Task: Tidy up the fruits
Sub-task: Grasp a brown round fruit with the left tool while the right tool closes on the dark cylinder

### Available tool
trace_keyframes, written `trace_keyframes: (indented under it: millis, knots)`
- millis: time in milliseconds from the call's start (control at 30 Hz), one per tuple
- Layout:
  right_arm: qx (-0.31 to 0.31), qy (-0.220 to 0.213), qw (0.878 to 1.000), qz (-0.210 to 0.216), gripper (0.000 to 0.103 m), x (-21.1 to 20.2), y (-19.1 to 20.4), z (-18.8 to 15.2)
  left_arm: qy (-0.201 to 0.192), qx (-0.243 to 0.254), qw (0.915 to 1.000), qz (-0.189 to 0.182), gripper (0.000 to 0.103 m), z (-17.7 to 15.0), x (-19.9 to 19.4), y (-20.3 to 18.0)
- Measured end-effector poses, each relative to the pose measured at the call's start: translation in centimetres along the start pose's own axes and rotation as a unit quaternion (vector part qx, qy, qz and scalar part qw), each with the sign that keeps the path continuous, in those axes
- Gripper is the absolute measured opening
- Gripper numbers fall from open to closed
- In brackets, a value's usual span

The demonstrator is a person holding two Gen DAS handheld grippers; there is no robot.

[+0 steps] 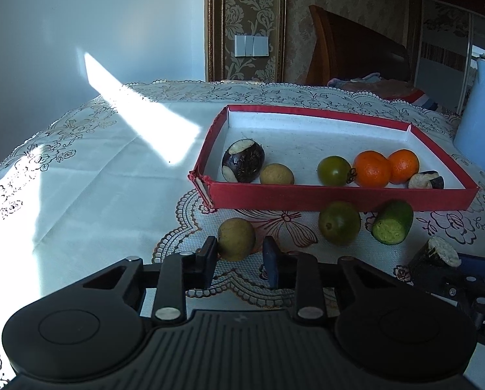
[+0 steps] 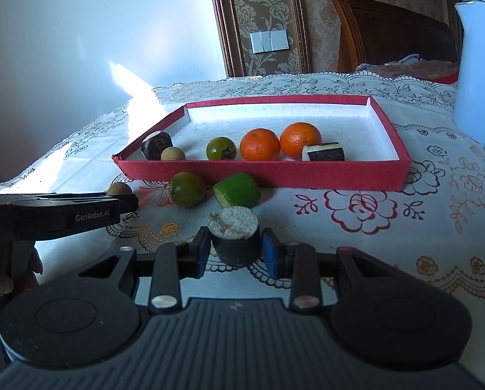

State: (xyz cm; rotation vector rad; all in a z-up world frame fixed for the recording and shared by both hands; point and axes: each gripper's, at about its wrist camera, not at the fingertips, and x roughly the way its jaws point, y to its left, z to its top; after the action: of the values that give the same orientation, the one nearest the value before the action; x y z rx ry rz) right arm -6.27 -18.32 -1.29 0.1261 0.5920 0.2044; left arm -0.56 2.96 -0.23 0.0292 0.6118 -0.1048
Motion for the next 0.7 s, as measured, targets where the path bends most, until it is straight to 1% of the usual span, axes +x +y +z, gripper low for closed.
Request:
trace_keyframes:
  millis: [167,200,300,533,700]
  knots:
    - [0.005,-0.004,1.0,0.0,0.032,-0.3,-0.2,0.0,-0.002,0.007,0.9999,-0.008,0.029,-0.4,-0.5,-1.3]
    - [0.006,-0.005,1.0,-0.001,0.032,-0.4,-0.3,-0.1,-0.001,0.009,0.9999,-0.01,0.027,-0.5,-0.5,-1.5]
    - [0.011,-0.01,1.0,-0.001,0.032,-0.6,-0.6,-0.1,-0.004,0.018,0.9998,-0.005,0.027,-0.6,-0.6,-2.5]
    - [0.013,-0.016,1.0,-0.004,0.032,-0.7,-0.6,0.0,-0.007,0.004,1.0,0.003,0.026,-0.5,-0.5,-3.0]
    - [0.015,-0.017,1.0,-0.004,0.032,-0.8,-0.7,0.0,-0.008,0.004,1.0,0.004,0.026,-0.4,-0.4,-3.6]
